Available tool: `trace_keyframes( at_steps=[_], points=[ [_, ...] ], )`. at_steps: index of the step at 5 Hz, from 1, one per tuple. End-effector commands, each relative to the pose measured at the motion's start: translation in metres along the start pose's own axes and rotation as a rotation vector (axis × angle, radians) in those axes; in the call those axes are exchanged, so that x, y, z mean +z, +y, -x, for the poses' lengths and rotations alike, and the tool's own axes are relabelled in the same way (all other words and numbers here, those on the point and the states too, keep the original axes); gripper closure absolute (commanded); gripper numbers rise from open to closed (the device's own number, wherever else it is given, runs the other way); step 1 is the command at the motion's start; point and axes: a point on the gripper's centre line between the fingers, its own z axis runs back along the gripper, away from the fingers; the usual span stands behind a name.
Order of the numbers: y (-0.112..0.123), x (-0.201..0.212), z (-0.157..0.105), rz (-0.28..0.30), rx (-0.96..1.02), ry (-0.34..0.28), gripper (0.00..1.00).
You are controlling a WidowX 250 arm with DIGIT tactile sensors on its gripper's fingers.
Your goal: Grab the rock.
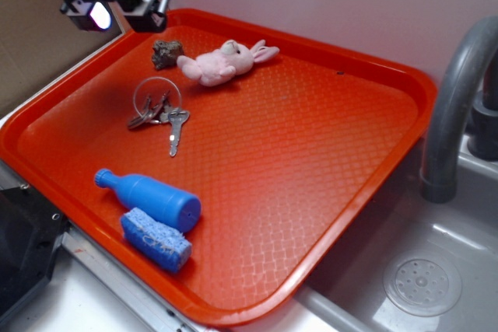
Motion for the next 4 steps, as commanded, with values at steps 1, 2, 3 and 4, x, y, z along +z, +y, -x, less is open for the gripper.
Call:
trace_keyframes(
  at_steps=[1, 2, 3, 4],
  points=[
    [-0.001, -0.022, -0.032, -0.027, -0.034, -0.006, 0.00],
    [-0.005, -0.037, -0.032, -0.040, -0.064, 0.032, 0.00],
    [-0.008, -0.057, -0.028, -0.053, -0.092, 0.085, 0.00],
    [-0.009, -0.066, -0.022, -0.069, -0.109, 0.113, 0.00]
  ],
)
